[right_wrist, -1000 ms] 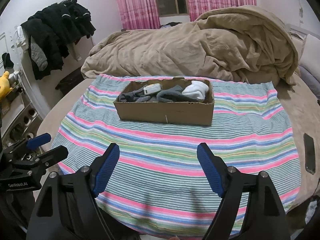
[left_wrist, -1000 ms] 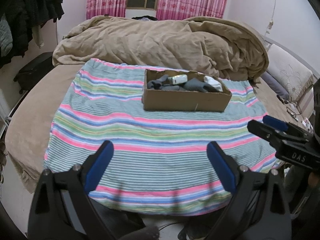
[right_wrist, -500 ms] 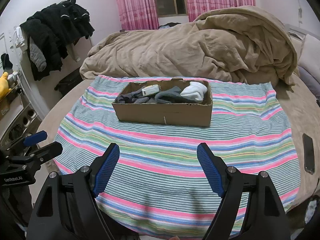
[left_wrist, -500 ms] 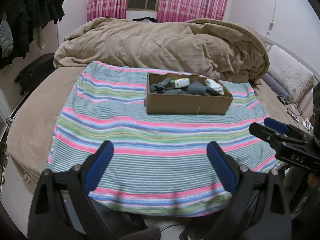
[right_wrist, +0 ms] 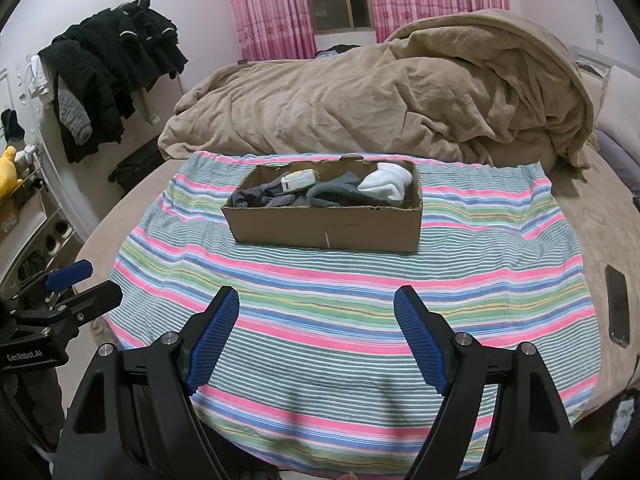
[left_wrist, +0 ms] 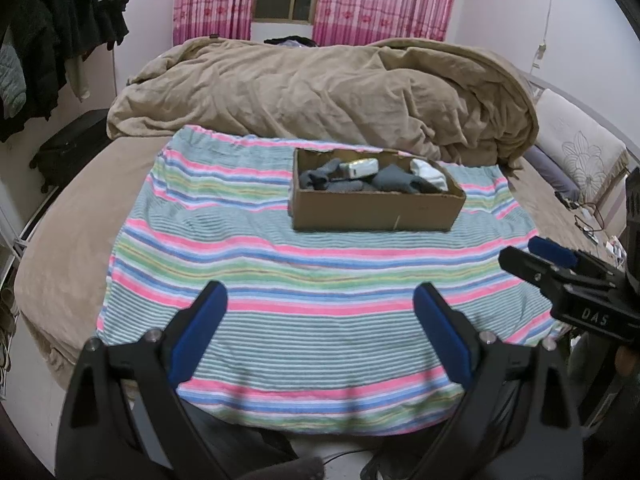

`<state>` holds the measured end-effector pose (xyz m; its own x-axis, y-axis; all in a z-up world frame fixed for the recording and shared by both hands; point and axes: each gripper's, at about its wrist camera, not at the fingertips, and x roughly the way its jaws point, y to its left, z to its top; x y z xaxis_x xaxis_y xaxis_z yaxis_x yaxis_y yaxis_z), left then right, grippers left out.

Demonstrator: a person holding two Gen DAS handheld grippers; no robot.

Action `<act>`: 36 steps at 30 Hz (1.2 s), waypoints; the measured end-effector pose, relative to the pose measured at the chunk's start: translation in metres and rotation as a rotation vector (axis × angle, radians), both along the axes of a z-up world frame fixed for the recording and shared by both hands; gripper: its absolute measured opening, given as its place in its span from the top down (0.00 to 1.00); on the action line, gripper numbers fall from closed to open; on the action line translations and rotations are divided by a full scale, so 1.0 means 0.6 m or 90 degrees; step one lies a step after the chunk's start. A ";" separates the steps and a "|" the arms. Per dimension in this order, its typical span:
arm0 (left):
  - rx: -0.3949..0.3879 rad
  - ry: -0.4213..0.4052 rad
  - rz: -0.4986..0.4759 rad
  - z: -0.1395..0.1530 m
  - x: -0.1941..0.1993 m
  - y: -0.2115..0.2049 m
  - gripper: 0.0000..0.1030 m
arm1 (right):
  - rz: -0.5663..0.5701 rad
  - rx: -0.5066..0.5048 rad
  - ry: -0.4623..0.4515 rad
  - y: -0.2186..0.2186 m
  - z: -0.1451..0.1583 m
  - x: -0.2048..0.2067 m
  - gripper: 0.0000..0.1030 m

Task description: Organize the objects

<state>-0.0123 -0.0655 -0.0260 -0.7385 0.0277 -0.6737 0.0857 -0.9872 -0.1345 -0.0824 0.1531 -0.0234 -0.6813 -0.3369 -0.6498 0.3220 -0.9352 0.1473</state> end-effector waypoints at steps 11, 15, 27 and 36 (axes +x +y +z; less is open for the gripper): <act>-0.001 0.001 -0.001 0.001 -0.002 0.003 0.08 | 0.000 0.000 0.000 0.000 0.000 0.000 0.20; -0.001 0.000 -0.003 0.002 -0.003 0.005 0.08 | 0.000 0.000 -0.001 0.000 0.000 0.000 0.20; -0.003 0.001 -0.003 0.002 -0.003 0.007 0.08 | 0.004 0.000 0.000 0.000 0.000 0.001 0.20; -0.003 -0.001 -0.006 -0.002 -0.004 0.008 0.08 | 0.005 -0.001 0.001 -0.001 0.000 0.001 0.20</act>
<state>-0.0147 -0.0609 -0.0270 -0.7375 0.0313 -0.6746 0.0766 -0.9886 -0.1296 -0.0818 0.1526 -0.0236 -0.6797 -0.3429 -0.6484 0.3292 -0.9326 0.1481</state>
